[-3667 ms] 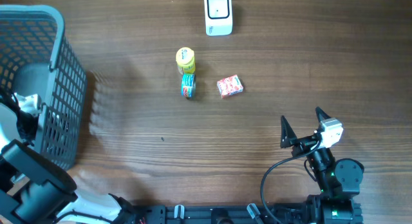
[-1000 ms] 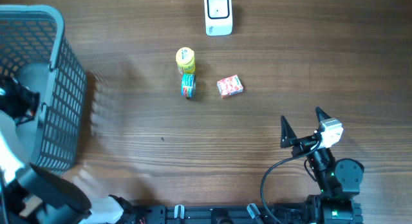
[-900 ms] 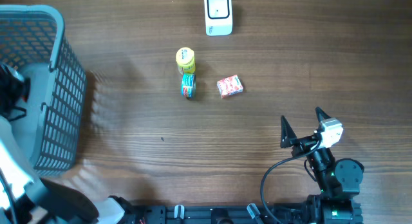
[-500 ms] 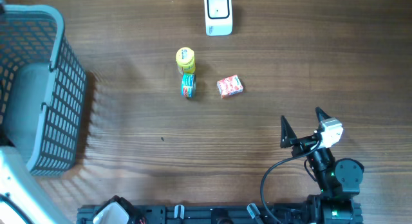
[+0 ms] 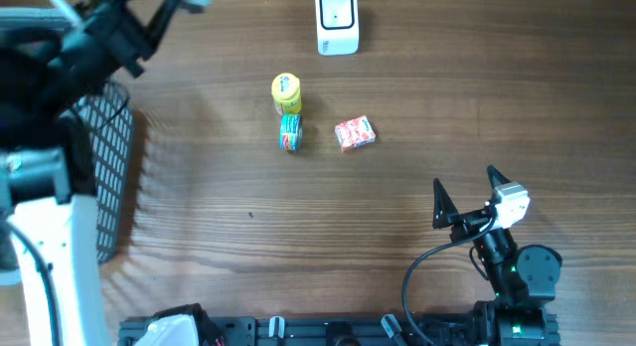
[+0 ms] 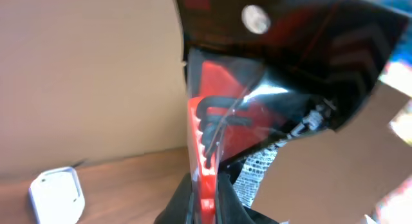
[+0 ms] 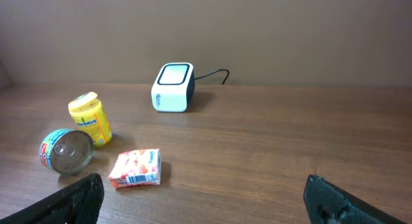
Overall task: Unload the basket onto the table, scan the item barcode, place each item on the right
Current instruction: 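Lift the hex wrench package toward the scanner face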
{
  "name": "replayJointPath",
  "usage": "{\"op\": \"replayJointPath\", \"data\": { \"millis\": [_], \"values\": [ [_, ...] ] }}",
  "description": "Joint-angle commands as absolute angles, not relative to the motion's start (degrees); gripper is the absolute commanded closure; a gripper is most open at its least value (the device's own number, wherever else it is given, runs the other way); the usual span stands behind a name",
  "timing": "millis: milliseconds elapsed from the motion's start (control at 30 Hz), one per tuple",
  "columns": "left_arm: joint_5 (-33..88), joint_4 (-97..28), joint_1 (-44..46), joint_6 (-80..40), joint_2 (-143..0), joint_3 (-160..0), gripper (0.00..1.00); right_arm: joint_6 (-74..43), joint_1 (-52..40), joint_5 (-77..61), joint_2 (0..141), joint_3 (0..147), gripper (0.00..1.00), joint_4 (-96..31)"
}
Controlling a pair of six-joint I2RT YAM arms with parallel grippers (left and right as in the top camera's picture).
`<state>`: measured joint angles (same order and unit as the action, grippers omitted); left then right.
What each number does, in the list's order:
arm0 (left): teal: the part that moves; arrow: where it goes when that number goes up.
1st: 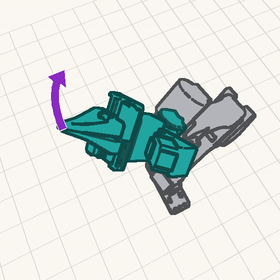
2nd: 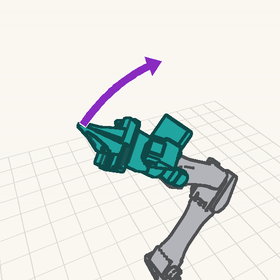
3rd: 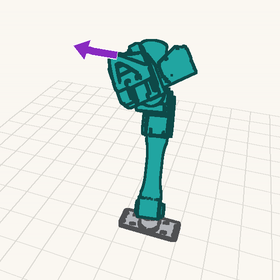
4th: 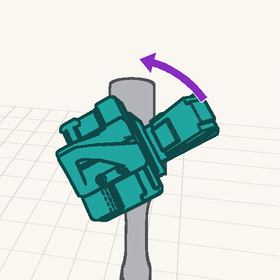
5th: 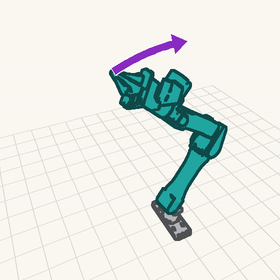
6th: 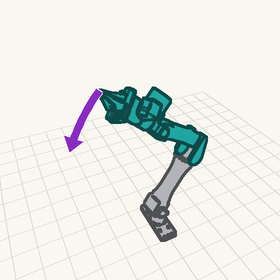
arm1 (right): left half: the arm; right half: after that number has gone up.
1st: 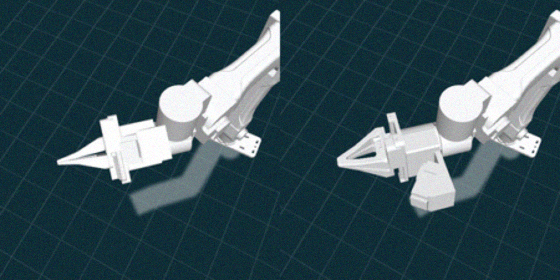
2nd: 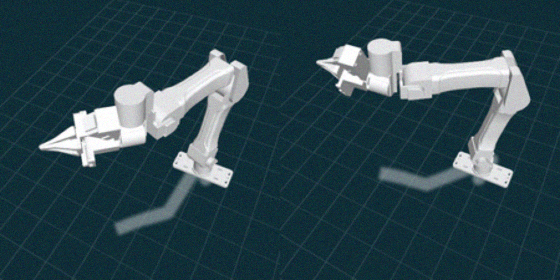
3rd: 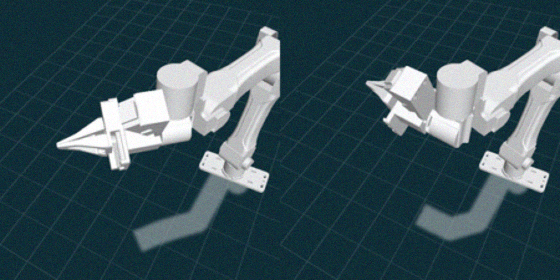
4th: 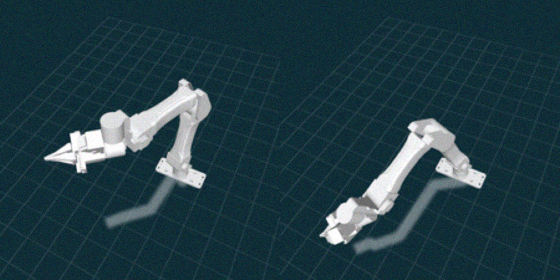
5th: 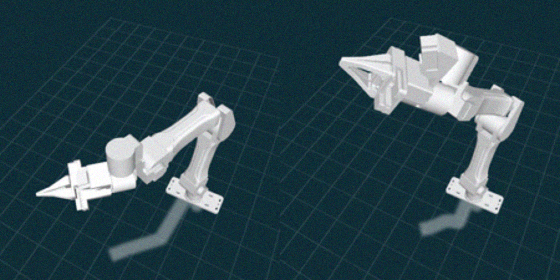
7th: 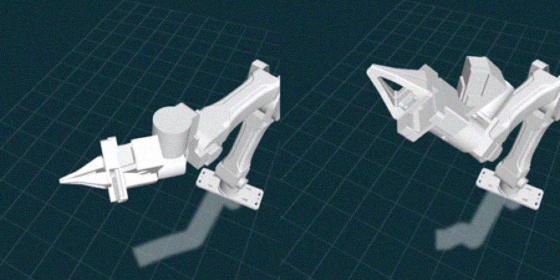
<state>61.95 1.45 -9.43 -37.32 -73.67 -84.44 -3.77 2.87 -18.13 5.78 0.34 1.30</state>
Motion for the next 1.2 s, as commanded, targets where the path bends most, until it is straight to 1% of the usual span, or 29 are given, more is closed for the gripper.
{"op": "replayJointPath", "data": {
  "millis": [0, 67, 200, 367, 500, 900, 933, 1033, 1100, 1167],
  "values": [
    [71.68, 12.93, -5.89, -36.67, -76.03, -85.12, 0.96, -3.55, 2.68, -18.0, 5.69, 0.3, 0.0, 1.48],
    [73.73, 21.91, -4.1, -36.45, -76.77, -85.12, 0.96, -3.55, 2.68, -18.0, 5.69, 0.3, 0.0, 1.48],
    [73.3, 32.97, -1.72, -36.45, -77.54, -85.12, 0.96, -3.57, 2.68, -18.0, 5.69, 0.3, 0.0, 1.48],
    [69.76, 33.82, 0.95, -36.45, -78.96, -85.12, 0.96, -3.55, 2.68, -18.0, 5.69, 0.3, 0.0, 1.48],
    [69.8, 35.62, 2.31, -36.47, -80.12, -85.1, 0.96, -3.55, 2.68, -18.0, 5.69, 0.3, 0.0, 1.48],
    [68.62, 35.11, 2.39, -36.49, -80.36, -85.1, 0.96, -3.55, 2.68, -18.0, 5.69, 0.3, 0.0, 1.48],
    [66.0, 32.77, 2.42, -36.49, -80.66, -85.1, 0.96, -3.55, 2.68, -18.0, 5.69, 0.3, 0.0, 1.48],
    [55.86, 19.92, 2.42, -36.36, -82.0, -85.1, 0.96, -3.55, 2.68, -18.0, 5.69, 0.3, 0.0, 1.48],
    [53.98, 15.79, 2.42, -35.9, -83.72, -85.1, 0.96, -3.57, 2.68, -18.0, 5.69, 0.3, 0.0, 1.48],
    [53.54, 15.11, 2.7, -35.18, -86.19, -85.1, 0.96, -3.55, 2.68, -18.0, 5.69, 0.3, 0.0, 1.45]
  ]
}}
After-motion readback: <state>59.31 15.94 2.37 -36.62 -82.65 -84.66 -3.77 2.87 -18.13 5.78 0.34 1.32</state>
